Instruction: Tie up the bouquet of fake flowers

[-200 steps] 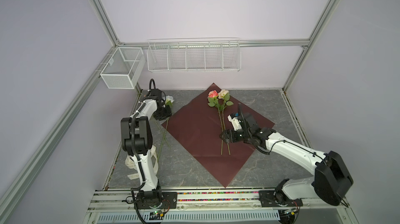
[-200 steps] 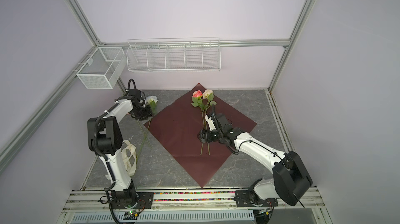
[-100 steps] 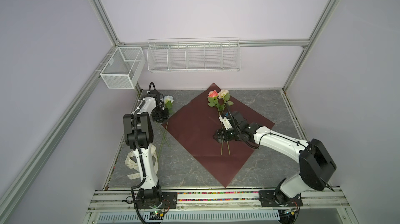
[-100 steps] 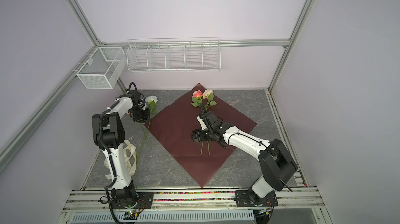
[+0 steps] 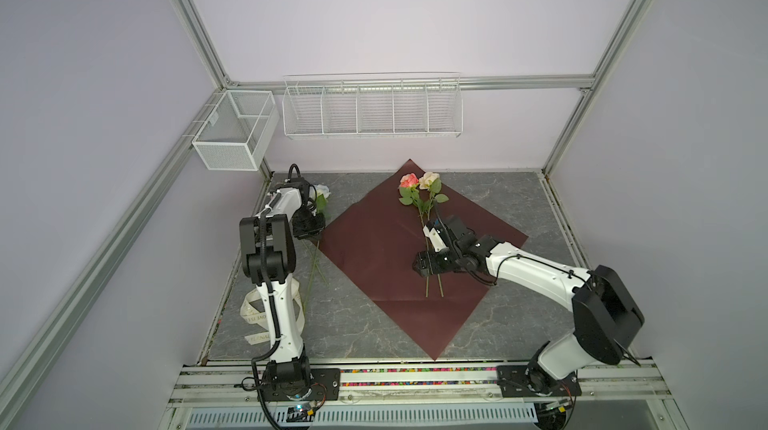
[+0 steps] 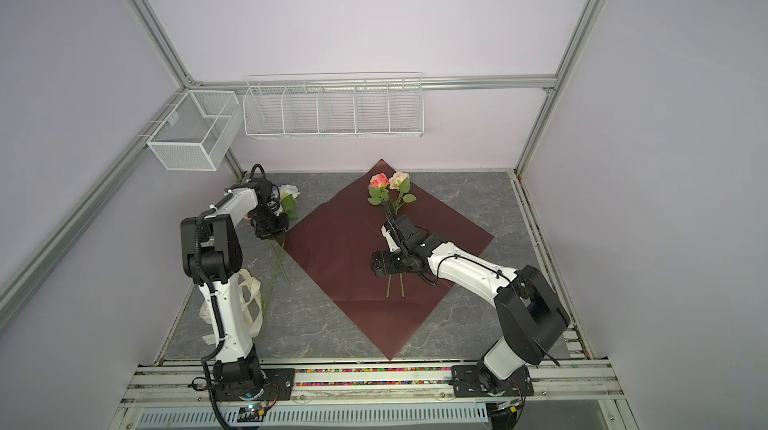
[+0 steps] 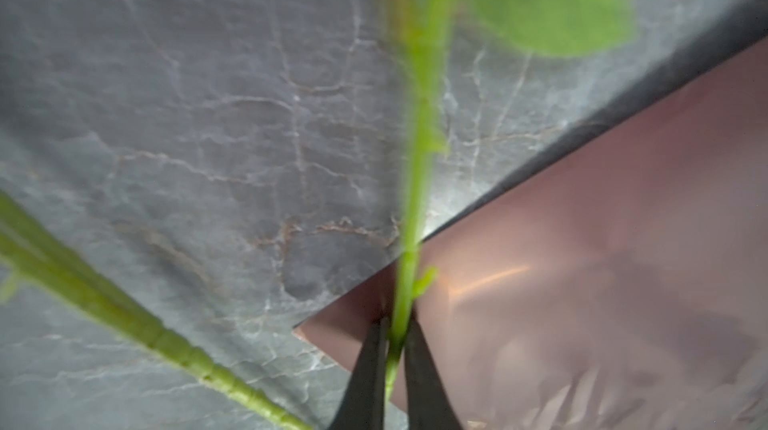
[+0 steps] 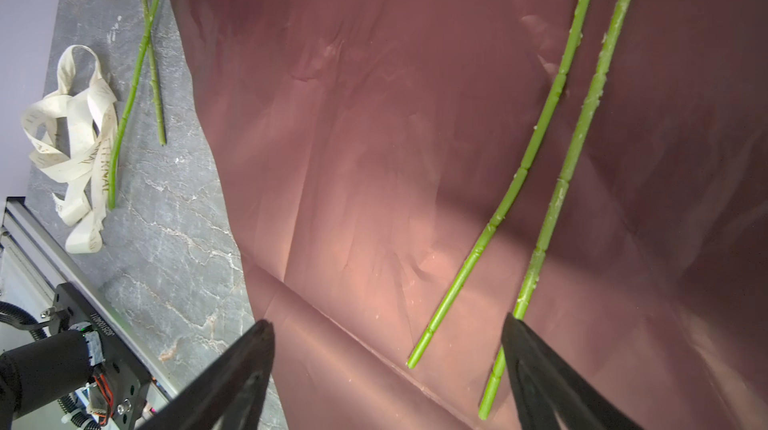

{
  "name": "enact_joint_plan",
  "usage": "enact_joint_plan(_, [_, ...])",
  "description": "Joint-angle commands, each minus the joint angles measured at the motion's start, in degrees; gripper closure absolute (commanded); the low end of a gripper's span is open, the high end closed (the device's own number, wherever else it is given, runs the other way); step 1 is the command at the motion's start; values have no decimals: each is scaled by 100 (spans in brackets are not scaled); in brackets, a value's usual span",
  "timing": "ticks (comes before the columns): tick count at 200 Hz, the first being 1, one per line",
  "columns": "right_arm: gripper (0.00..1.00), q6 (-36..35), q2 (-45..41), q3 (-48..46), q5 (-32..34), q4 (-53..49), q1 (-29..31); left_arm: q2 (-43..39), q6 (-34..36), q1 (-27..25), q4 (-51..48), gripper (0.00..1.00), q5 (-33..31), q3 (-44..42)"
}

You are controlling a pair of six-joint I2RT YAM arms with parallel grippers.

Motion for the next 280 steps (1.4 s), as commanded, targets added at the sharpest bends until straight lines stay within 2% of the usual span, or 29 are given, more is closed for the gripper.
enact_joint_plan(1, [11,81,-185,-37,134,-117,33,-111,117,-113,-302,93,-278,160])
enact_joint_plan(31, [11,237,-538,-250,558,-121,30,-459,161,-322,-457,97,-565,205])
enact_joint_plan(66, [11,496,-1022,-569,1241,-311,-134,-1127,-18,-643,-325,97,-179,22])
enact_joint_plan(93, [11,655,-1481,-867,1553,-476,-392,-1403,-188,-893,-85,96,863,49])
enact_joint_plan(121, [11,827,-2060,-1368,1539,-415,-751,-1443,-597,-1247,435,96,1834,76])
enact_joint_plan(148, [11,883,-2451,-1620,1464,-423,-959,-1025,-1052,-1762,785,96,2320,346])
enact_joint_plan(203, [11,869,-2678,-1774,1470,-606,-999,-4,-1942,-2661,1571,96,2260,927])
enact_joint_plan(233, [11,868,-2766,-1829,1515,-668,-999,431,-2108,-2832,1643,96,1956,1189])
enact_joint_plan(280, [11,863,-2668,-1847,1506,-648,-1011,880,-2288,-2862,1792,95,1849,1535])
